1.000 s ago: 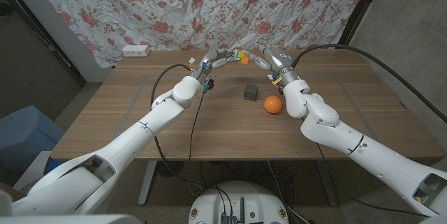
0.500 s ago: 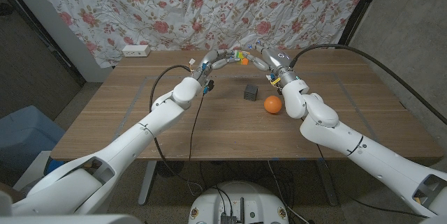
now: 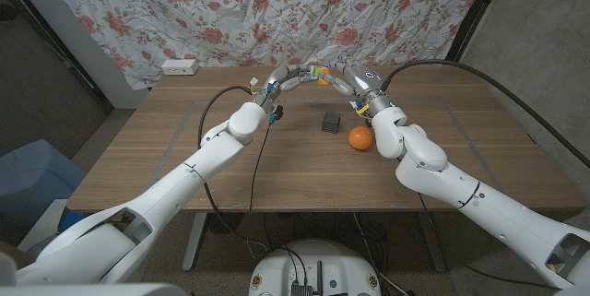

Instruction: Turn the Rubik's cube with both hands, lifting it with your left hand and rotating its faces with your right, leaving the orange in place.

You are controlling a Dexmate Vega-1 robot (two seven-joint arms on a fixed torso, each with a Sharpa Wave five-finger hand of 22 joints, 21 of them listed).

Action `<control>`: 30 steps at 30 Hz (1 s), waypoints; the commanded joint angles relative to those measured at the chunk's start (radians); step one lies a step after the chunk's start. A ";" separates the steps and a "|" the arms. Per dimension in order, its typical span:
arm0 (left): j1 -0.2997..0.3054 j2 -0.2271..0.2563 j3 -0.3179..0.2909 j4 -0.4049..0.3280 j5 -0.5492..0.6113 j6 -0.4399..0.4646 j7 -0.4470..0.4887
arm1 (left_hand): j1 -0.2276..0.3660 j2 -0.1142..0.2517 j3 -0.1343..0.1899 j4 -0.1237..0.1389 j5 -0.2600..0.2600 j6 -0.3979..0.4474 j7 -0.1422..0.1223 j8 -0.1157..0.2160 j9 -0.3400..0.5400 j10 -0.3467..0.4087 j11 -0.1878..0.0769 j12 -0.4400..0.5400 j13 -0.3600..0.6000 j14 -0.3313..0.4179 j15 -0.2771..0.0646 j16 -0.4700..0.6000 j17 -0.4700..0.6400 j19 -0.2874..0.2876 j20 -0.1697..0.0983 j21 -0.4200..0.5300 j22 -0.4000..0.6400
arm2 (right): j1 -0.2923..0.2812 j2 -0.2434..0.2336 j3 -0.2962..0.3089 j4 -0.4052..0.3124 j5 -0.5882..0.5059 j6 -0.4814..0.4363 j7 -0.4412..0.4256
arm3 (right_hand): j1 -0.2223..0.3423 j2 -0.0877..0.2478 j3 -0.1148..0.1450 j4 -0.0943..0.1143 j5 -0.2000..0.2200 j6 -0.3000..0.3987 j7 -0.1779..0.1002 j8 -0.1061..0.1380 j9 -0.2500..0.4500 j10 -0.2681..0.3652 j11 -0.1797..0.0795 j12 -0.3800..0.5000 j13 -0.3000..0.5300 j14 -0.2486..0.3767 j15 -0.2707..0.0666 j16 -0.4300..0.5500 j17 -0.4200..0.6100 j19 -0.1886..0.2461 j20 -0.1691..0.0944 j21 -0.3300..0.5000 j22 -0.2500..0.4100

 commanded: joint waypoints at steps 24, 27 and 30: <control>0.013 -0.003 -0.008 -0.001 0.010 -0.025 0.018 | 0.001 0.012 -0.005 -0.005 0.007 0.014 0.001 -0.003 0.005 0.022 -0.004 0.000 0.007 0.014 -0.123 0.000 0.003 -0.002 -0.002 0.001 0.004 | -0.015 0.001 0.011 -0.016 -0.005 0.011 0.016 | -0.015 0.036 0.003 0.010 0.006 0.067 0.001 0.016 0.007 -0.022 -0.011 0.004 0.003 -0.017 -0.006 0.002 0.011 -0.002 -0.003 0.005 0.003; 0.014 -0.003 -0.008 -0.003 0.011 -0.025 0.017 | 0.001 0.013 -0.005 -0.005 0.007 0.014 0.001 -0.004 0.005 0.022 -0.006 0.000 0.008 0.014 -0.124 0.000 0.003 -0.002 -0.002 0.001 0.004 | -0.019 0.000 0.013 -0.019 -0.006 0.011 0.013 | -0.016 0.036 0.003 0.010 0.006 0.081 0.002 0.019 0.008 -0.022 -0.008 0.005 0.003 -0.017 -0.007 0.003 0.011 -0.001 -0.005 0.006 0.003; 0.018 -0.003 -0.009 -0.009 0.012 -0.016 0.023 | 0.001 0.013 -0.006 -0.005 0.006 0.015 0.001 -0.004 0.005 0.024 -0.005 0.000 0.008 0.015 -0.124 0.000 0.003 -0.002 -0.004 0.001 0.004 | -0.024 0.001 0.015 -0.021 -0.006 0.016 0.006 | -0.017 0.036 0.003 0.011 0.006 0.093 0.002 0.022 0.009 -0.023 -0.008 0.006 0.003 -0.017 -0.007 0.004 0.012 0.000 -0.005 0.006 0.003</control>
